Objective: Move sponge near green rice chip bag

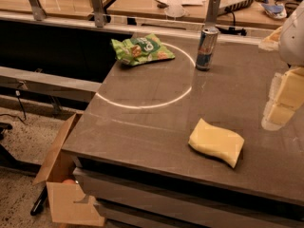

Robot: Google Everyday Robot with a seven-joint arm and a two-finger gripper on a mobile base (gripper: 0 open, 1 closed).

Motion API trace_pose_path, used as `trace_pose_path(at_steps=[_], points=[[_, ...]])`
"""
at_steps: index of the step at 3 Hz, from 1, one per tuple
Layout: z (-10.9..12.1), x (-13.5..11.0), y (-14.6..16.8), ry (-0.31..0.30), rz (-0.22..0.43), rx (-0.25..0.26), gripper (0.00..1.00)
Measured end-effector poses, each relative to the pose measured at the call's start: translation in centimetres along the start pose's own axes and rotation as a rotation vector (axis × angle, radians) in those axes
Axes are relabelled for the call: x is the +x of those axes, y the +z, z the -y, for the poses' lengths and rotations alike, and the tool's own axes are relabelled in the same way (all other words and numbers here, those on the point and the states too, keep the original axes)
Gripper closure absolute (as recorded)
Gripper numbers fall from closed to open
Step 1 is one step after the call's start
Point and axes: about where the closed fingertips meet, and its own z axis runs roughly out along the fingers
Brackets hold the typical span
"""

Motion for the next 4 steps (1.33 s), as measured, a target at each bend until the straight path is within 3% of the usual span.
trace_pose_path(at_steps=[1,2,3,4], points=[[-0.1,0.0,0.0,0.005,0.006,-0.001,0.00],[-2.5,-0.7,0.1,0.093,0.151,-0.027,0.00],[-6.5,-1.0,1.2,0.154,0.316,0.027,0.00],[-8.7,-0.6,4.1,0.183,0.358,0.086,0.00]])
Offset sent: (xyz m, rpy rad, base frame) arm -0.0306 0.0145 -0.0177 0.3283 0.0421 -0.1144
